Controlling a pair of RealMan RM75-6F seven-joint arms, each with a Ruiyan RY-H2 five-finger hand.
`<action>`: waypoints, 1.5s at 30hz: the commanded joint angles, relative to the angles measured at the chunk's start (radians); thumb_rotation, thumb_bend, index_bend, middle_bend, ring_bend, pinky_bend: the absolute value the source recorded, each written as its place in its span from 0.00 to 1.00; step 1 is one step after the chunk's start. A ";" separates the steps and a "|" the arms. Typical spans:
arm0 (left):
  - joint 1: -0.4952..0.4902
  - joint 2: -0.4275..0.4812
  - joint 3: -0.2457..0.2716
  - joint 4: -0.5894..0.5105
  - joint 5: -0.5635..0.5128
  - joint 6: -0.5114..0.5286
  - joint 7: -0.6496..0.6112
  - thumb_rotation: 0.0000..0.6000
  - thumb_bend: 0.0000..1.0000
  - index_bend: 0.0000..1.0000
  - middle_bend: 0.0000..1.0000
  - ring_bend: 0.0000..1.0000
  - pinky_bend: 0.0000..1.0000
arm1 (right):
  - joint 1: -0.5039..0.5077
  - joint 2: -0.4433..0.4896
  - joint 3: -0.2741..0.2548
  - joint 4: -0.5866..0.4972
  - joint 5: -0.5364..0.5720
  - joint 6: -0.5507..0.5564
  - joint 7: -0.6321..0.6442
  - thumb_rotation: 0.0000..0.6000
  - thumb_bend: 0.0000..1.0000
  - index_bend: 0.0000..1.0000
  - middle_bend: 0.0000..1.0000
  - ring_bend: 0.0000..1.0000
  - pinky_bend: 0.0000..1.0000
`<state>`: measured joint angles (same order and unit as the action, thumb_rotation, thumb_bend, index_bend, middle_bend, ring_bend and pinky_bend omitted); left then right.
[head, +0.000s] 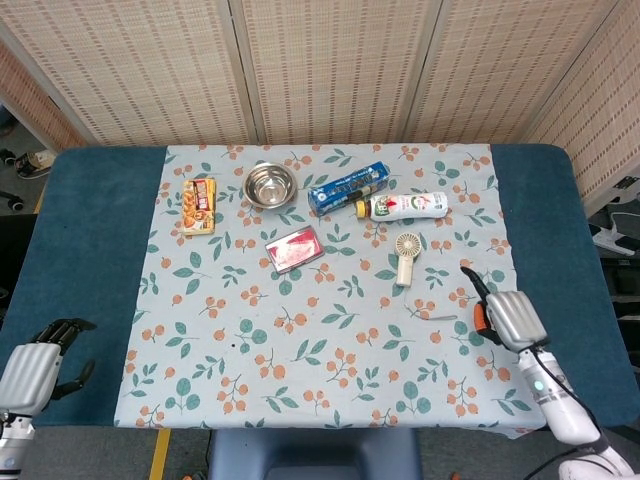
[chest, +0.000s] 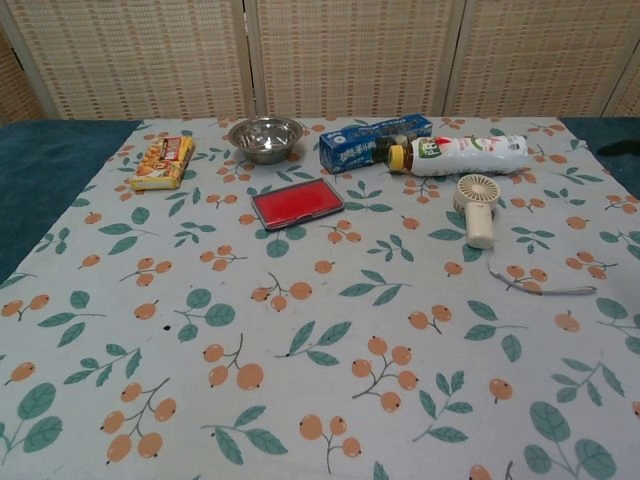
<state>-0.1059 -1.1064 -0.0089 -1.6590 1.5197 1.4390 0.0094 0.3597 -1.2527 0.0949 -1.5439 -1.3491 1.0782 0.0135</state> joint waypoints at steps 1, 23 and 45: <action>0.001 0.001 -0.001 -0.001 -0.007 -0.002 0.001 1.00 0.35 0.28 0.26 0.20 0.37 | 0.122 0.046 0.086 -0.118 0.203 -0.187 -0.051 1.00 0.74 0.00 0.80 0.70 0.74; 0.003 0.010 0.003 -0.007 -0.004 0.000 -0.005 1.00 0.35 0.29 0.26 0.20 0.37 | 0.360 -0.033 0.025 -0.045 0.712 -0.364 -0.261 1.00 0.75 0.00 0.81 0.70 0.74; 0.005 0.012 0.002 -0.008 -0.003 0.004 -0.008 1.00 0.35 0.29 0.26 0.20 0.37 | 0.433 -0.088 -0.006 0.021 0.783 -0.392 -0.249 1.00 0.75 0.00 0.81 0.70 0.74</action>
<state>-0.1013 -1.0944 -0.0065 -1.6672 1.5171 1.4432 0.0018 0.7922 -1.3405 0.0897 -1.5229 -0.5660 0.6861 -0.2360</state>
